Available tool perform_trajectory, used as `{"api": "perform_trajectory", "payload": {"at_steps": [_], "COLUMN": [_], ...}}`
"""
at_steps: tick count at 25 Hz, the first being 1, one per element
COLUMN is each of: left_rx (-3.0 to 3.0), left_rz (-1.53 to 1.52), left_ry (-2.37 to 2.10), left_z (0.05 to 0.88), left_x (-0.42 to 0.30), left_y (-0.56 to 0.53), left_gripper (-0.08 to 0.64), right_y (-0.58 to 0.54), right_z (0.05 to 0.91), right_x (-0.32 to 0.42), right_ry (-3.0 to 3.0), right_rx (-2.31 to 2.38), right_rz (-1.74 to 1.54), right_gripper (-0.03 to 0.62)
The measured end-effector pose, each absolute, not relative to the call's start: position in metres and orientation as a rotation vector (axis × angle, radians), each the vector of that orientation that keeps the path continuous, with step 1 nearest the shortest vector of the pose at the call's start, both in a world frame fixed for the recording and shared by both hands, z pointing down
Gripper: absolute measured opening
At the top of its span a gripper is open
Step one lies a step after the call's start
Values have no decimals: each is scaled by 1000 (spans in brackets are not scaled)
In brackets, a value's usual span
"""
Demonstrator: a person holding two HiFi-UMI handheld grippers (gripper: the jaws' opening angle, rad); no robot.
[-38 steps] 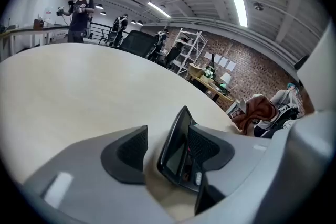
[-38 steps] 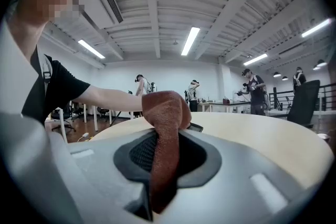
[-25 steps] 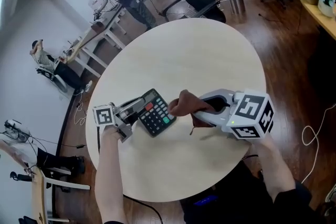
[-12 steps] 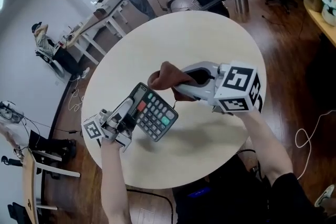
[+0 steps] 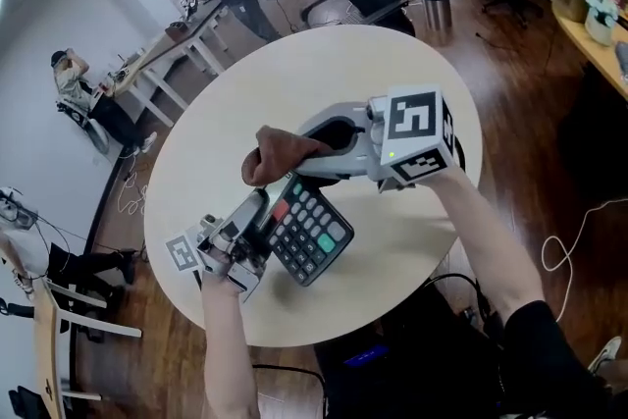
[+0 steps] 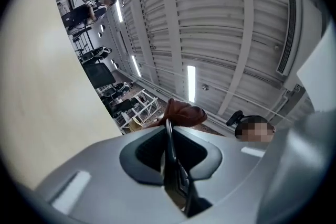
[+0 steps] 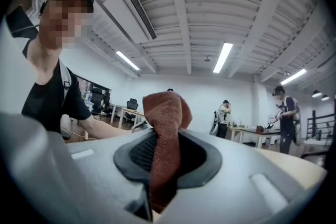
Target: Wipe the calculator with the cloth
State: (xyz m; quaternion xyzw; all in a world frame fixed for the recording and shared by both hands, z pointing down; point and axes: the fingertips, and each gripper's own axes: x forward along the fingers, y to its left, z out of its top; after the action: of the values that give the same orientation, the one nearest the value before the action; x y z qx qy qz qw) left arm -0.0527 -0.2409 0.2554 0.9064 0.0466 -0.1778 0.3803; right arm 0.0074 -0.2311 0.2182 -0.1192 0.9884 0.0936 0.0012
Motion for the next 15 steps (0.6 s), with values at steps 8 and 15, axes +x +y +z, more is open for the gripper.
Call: {"api": "perform_trajectory", "payload": {"at_steps": [8, 15], "left_rx": [2259, 2254], "left_rz": [-470, -490], "left_ry": [37, 55], "left_z": [252, 252], "left_x": [-80, -78], "left_y": [-256, -247], "left_gripper": [52, 54], "right_y": [-180, -249], "right_z": [233, 192], "right_x": [20, -8], "right_ry": [3123, 3027], "right_rx": [-42, -324], "right_rz": [216, 84], "right_gripper": [64, 64]}}
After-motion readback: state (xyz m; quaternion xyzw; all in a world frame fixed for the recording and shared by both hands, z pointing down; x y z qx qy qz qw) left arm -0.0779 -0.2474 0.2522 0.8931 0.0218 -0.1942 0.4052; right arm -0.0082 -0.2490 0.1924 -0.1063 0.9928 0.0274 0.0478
